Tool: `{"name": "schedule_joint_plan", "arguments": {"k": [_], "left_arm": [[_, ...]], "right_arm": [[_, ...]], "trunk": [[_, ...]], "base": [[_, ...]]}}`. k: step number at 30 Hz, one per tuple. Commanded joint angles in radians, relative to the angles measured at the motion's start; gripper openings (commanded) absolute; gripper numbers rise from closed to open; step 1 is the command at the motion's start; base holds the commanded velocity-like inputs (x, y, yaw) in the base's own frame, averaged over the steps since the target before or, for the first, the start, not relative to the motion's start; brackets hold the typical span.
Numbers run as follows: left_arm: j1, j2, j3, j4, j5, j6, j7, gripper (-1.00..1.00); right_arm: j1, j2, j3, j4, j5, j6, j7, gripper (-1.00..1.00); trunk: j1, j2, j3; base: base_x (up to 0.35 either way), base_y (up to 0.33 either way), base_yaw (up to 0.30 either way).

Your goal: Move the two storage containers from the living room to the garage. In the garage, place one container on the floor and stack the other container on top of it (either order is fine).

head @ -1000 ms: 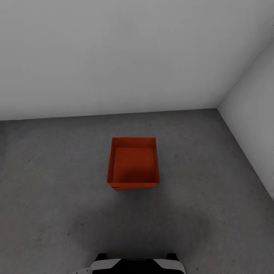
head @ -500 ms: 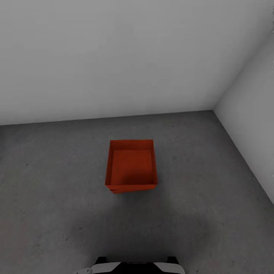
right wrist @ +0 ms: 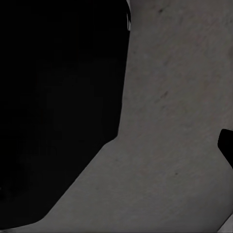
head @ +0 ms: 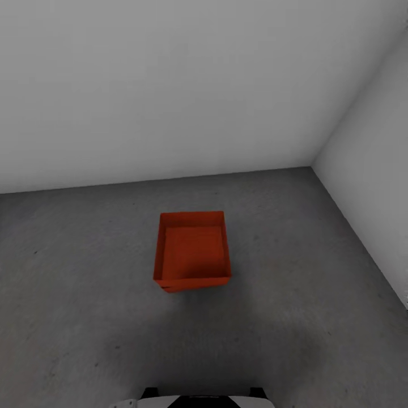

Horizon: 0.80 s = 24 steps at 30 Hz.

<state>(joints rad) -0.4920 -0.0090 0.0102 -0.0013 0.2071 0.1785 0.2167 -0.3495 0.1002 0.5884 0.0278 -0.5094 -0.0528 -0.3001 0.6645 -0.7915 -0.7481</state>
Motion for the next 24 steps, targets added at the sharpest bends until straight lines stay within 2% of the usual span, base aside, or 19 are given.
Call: {"name": "schedule_joint_plan", "arguments": {"k": [1,24], "left_arm": [[0.000,0.000,0.000,0.000,0.006,0.002,0.004,1.00],[0.000,0.000,0.000,0.000,0.006,0.002,0.004,1.00]], "right_arm": [[0.001,0.000,0.008,0.003,-0.010,-0.005,-0.001,1.00],[0.019,-0.005,0.007,0.003,-0.011,-0.038,0.001,1.00]], "trunk": [[0.000,-0.001,0.001],[0.000,-0.001,0.036]], "base": [[0.000,0.000,-0.080],[0.000,0.000,-0.087]]}}
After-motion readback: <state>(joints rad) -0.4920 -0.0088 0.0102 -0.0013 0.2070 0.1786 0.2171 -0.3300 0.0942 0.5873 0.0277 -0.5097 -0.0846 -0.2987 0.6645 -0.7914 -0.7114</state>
